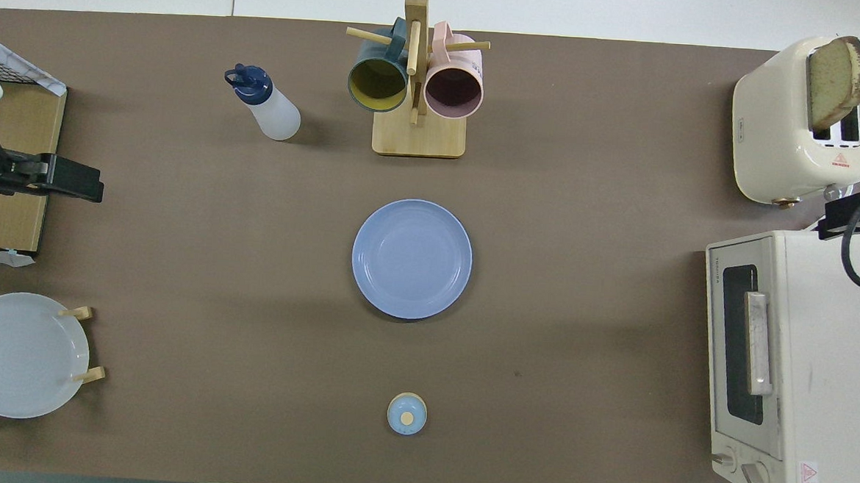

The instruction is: Put bread on plate and add seasoning

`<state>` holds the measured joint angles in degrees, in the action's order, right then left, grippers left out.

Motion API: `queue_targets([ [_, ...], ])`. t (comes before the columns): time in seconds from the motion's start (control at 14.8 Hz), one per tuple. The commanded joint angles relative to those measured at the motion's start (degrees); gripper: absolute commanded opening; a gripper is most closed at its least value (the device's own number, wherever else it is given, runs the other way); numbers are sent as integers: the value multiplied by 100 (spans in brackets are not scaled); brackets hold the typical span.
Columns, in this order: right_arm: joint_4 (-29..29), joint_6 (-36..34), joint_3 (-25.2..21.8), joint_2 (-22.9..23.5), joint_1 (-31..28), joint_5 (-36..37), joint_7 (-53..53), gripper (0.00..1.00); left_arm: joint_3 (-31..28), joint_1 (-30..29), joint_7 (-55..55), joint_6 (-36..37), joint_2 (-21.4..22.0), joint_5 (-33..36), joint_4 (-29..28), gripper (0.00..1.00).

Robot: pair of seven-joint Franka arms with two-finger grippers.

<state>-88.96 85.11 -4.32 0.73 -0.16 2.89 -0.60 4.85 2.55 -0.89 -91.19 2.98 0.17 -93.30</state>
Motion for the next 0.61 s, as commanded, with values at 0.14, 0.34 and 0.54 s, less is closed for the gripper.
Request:
queue_targets([
  [0.14,-95,41,-34,-21,-10,-148,-151,100,-2,-26,36,-101,150,9,-180,100],
  [0.34,-95,67,-43,-12,-63,-148,-63,100,-2,-9,53,-110,159,9,-188,100],
  [0.54,-104,145,-43,-12,-54,-139,-72,100,7,44,1,-118,159,9,-188,100],
])
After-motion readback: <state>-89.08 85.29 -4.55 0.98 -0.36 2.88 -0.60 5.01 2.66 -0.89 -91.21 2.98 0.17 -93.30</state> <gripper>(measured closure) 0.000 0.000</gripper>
